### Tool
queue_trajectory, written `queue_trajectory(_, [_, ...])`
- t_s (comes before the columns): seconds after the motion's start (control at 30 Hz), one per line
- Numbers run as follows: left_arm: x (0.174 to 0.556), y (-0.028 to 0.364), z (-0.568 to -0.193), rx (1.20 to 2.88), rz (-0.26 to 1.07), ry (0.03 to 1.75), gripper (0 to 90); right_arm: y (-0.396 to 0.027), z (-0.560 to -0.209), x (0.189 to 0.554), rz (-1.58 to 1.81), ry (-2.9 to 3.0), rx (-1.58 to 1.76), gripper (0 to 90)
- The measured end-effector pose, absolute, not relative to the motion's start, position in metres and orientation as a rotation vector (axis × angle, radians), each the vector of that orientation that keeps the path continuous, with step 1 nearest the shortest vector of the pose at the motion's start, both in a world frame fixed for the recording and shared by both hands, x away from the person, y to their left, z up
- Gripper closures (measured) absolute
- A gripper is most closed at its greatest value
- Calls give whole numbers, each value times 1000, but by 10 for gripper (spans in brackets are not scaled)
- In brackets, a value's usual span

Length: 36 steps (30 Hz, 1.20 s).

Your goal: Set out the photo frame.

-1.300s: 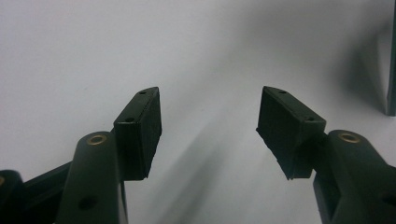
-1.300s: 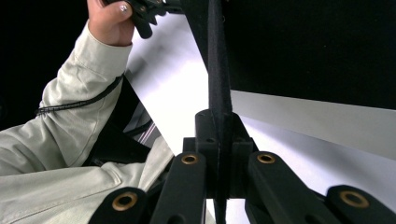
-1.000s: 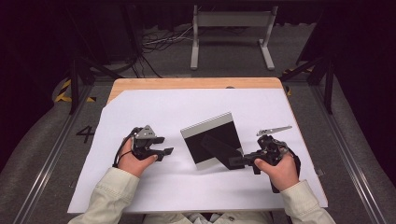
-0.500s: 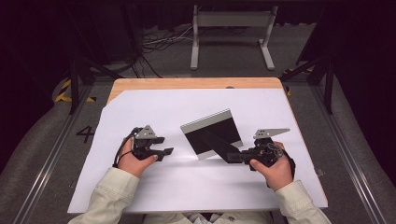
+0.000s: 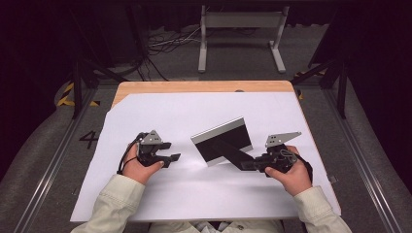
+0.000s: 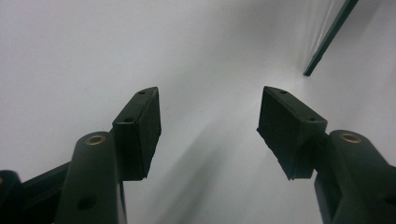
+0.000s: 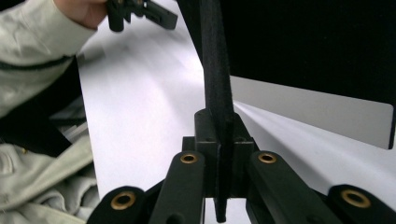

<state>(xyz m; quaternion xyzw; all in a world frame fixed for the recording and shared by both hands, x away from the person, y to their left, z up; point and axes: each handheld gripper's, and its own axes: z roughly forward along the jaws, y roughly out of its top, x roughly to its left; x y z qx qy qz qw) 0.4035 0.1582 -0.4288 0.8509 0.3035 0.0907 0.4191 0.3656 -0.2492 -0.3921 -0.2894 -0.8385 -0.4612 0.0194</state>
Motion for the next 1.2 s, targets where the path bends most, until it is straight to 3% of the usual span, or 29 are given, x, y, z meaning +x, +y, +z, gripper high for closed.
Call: queue_trajectory(1.2, [406,151,-428,2142,212,734,397,-256,-414,361,-1097,-2918,-712,808])
